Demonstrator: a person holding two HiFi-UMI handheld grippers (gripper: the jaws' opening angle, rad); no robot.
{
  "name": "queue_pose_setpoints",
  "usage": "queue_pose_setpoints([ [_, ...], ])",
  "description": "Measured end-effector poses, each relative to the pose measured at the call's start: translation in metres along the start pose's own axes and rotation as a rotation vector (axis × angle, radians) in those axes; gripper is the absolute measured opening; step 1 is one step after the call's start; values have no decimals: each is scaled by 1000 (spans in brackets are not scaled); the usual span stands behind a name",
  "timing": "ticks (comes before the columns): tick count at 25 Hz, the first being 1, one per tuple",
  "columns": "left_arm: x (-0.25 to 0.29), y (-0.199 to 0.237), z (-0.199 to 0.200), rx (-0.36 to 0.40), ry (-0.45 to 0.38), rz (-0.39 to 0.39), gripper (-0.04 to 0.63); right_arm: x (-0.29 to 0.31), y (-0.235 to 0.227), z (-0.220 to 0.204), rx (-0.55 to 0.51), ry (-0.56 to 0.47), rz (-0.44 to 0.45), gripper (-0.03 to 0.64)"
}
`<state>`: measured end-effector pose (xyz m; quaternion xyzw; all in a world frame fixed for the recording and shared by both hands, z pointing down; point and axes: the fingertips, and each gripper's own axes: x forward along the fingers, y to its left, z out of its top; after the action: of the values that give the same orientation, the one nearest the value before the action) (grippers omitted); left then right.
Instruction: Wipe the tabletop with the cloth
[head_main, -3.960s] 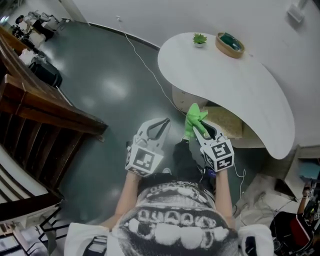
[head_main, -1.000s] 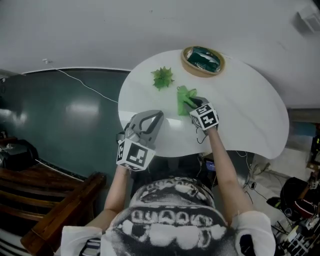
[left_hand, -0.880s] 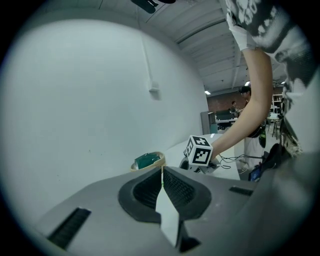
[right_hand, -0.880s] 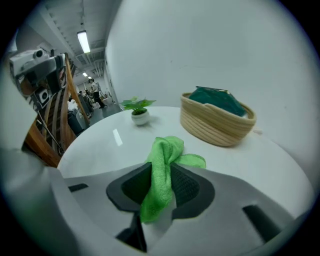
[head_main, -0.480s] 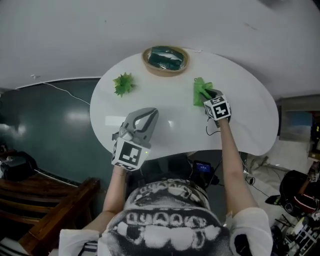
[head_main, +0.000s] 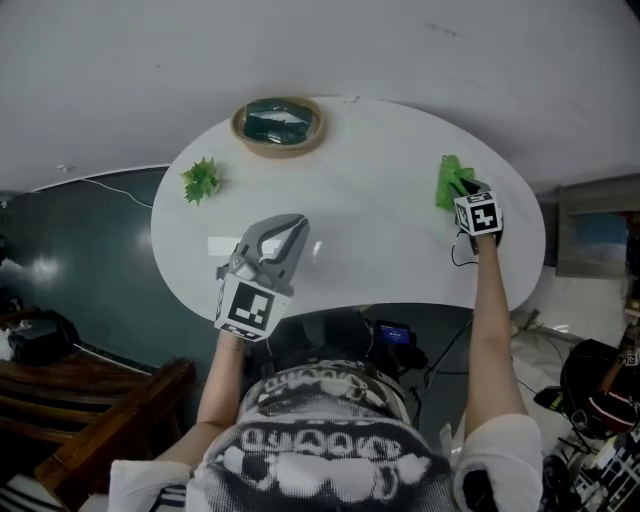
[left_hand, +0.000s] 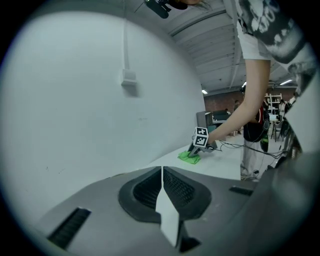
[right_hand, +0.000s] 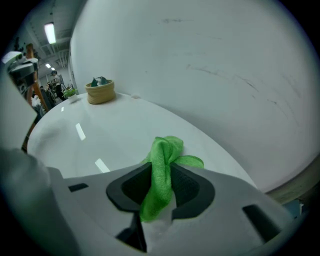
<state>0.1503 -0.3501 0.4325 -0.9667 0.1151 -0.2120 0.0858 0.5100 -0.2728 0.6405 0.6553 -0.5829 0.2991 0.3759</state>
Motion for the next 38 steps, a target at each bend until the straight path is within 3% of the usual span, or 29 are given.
queue_pose_setpoints([
  [6, 14, -21, 6, 13, 39, -25, 11, -20, -74, -51, 59, 44, -74, 115],
  [11, 20, -31, 7, 22, 51, -30, 11, -31, -107, -78, 125, 60, -125, 116],
  [16, 16, -40, 5, 23, 53, -43, 11, -40, -102, -75, 161, 20, -131, 115],
  [20, 4, -39, 2, 19, 42, -29, 11, -53, -72, -53, 155, -40, -99, 117],
  [24, -21, -29, -8, -2, 26, 13, 11, -58, -12, -17, 107, -105, -28, 115],
  [28, -62, -15, -30, -24, 57, 63, 11, -56, 76, 28, 55, -173, 76, 115],
  [38, -200, 20, -111, -107, 113, 200, 11, -53, 402, 158, -157, -332, 459, 115],
])
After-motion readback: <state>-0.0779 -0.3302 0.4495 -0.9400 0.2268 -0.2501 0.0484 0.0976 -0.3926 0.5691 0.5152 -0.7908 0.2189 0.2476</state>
